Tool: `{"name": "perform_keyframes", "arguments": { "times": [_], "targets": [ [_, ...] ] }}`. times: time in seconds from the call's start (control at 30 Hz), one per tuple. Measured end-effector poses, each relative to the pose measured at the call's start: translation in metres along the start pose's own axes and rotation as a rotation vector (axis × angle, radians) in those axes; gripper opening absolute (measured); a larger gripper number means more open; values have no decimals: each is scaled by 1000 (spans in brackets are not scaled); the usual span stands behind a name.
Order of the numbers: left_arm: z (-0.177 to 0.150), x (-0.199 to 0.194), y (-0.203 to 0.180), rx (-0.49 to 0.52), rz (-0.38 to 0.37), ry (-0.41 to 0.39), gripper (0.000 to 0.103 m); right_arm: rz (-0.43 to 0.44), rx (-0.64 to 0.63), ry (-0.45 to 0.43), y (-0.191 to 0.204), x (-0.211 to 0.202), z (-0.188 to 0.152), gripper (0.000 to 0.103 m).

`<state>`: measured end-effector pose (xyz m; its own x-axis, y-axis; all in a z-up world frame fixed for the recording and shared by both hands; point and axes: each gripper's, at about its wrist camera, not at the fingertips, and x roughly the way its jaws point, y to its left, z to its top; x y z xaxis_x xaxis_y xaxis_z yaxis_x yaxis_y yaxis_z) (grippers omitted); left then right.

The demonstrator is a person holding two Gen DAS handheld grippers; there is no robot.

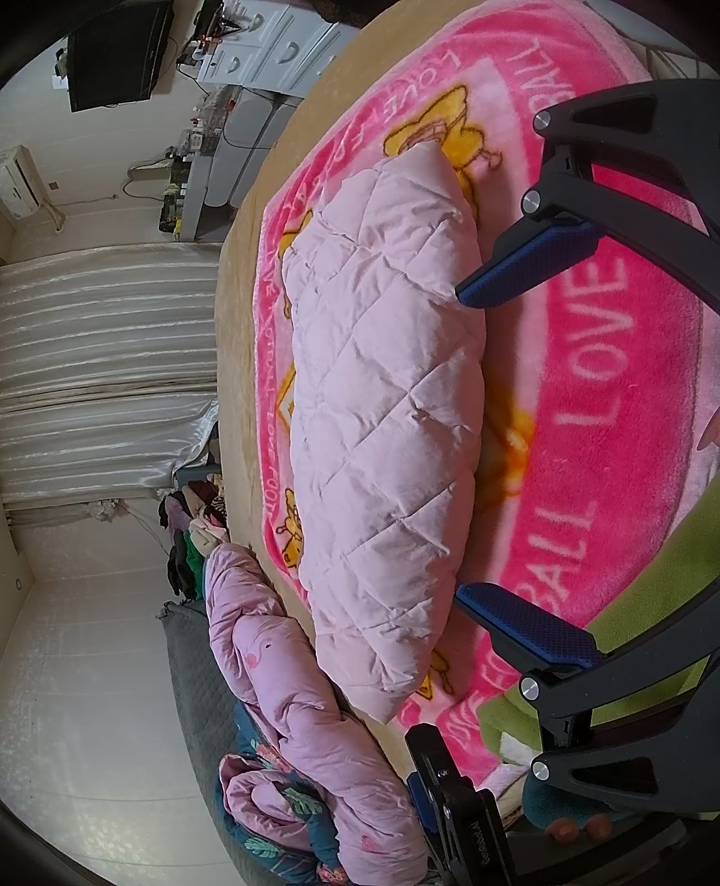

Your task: Fold large clothes

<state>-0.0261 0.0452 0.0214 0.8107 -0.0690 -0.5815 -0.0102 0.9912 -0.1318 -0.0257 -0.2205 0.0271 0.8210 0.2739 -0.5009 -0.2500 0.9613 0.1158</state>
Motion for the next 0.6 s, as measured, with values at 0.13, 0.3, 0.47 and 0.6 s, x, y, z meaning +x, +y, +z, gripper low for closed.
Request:
{"name": "perform_keyframes", "arguments": {
  "times": [0.13,0.3,0.47,0.6],
  "targets": [
    [-2,2,1,-6,-17,7,94,-1,2,-3,0,0,0,99],
    [-7,11,8,-26,-9,38,94,-26,18,-25,-9,-3,-2,99],
    [-8,28,46,-105,77,87,94,-163,104,-33,-65,-1,-1,99],
    [2,55,126,-235,263,160,94,-503,315,-22,-198,-6,-18,99]
  ]
}}
